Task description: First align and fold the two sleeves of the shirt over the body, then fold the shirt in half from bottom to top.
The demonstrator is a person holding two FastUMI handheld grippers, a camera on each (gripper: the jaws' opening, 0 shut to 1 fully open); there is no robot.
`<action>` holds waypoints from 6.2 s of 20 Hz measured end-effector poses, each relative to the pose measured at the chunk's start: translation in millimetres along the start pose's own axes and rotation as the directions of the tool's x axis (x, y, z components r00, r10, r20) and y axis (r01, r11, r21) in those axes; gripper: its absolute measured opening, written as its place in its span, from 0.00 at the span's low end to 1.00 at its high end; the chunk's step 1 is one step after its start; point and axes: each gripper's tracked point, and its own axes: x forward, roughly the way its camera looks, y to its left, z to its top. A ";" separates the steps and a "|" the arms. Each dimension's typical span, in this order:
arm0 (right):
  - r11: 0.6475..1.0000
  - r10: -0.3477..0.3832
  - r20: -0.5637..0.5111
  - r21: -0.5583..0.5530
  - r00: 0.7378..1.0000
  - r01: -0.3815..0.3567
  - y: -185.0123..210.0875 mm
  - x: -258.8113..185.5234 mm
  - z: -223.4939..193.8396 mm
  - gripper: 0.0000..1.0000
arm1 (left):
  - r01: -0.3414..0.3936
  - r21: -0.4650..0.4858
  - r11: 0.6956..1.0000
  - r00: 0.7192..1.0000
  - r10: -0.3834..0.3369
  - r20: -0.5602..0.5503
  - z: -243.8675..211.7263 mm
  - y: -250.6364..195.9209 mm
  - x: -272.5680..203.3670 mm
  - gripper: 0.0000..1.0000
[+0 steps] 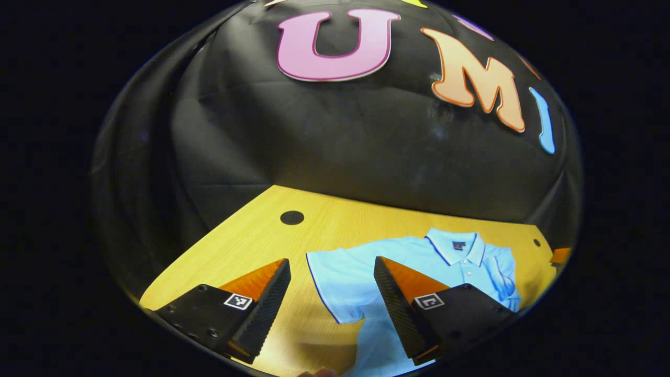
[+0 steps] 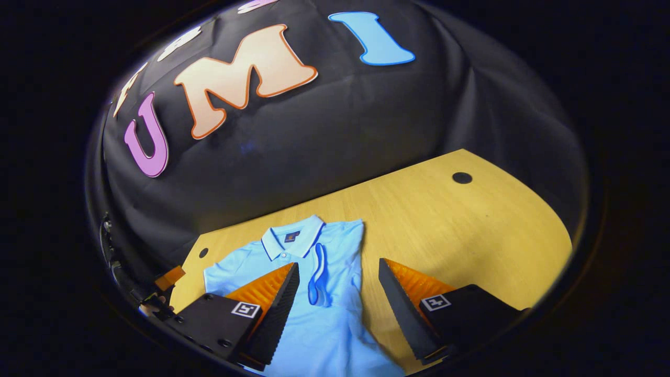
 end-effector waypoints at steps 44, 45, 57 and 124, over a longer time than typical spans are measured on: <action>0.992 -0.116 0.020 0.050 0.993 0.115 -90.1 -112.5 -42.1 0.96 | 0.219 0.148 0.965 0.963 -0.189 -0.194 -61.5 -186.1 35.0 0.00; 0.992 -0.118 0.020 0.050 0.993 0.117 -89.1 -109.7 -41.7 0.96 | 0.226 0.145 0.963 0.959 -0.194 -0.205 -64.3 -187.2 36.0 0.00; 1.000 -0.016 0.064 -0.020 0.998 0.017 -38.5 -110.0 -47.0 0.98 | 0.323 0.151 0.934 0.946 -0.324 -0.020 -11.3 -160.6 -63.9 0.96; 0.979 0.071 -0.042 -0.190 0.997 -0.078 -4.8 -169.8 -129.3 0.03 | 0.300 0.029 0.954 0.931 -0.286 -0.228 -113.9 -50.4 -246.4 0.00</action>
